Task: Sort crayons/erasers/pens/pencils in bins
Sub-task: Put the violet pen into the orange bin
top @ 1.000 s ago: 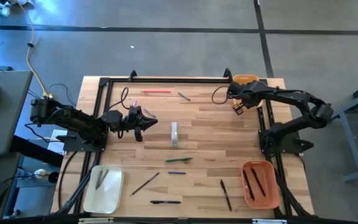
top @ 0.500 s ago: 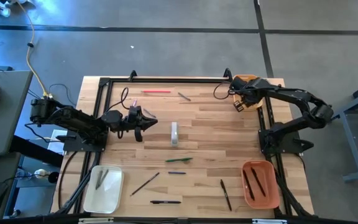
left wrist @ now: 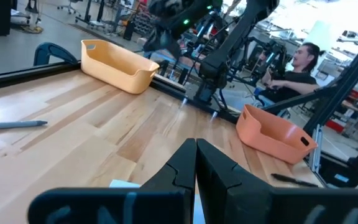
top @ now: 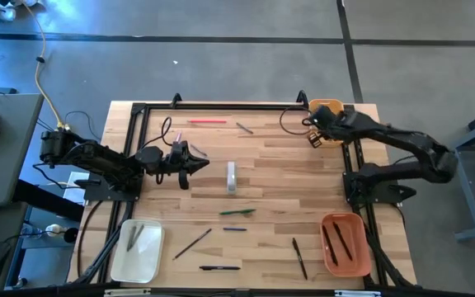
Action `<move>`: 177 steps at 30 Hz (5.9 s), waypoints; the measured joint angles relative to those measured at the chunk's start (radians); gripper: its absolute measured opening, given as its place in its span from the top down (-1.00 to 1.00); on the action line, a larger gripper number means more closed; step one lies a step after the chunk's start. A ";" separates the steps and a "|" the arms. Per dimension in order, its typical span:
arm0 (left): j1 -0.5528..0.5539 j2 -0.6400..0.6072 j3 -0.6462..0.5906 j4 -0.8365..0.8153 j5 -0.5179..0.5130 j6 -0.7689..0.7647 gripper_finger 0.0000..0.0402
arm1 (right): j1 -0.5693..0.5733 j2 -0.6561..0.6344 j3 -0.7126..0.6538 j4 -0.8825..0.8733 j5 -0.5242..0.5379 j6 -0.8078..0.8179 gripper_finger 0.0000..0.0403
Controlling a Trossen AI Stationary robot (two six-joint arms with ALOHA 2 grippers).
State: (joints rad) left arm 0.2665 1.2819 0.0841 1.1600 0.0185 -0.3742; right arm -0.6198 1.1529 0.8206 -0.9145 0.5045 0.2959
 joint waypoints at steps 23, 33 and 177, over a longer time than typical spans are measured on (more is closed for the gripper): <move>0.000 -0.050 0.000 -0.117 0.038 0.012 1.00 | 0.518 -0.302 -0.536 1.405 -0.271 -0.151 1.00; 0.000 -0.199 0.096 -0.561 -0.063 0.021 1.00 | 0.680 -0.089 -0.536 1.667 -0.209 -0.252 1.00; 0.007 -0.240 0.158 -0.326 0.180 0.169 0.94 | 0.689 0.506 0.315 1.416 -0.222 -0.122 0.10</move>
State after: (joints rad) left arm 0.2735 1.0424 0.2420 0.8341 0.1986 -0.2050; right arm 0.0690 1.6584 1.1352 0.5015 0.2825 0.1741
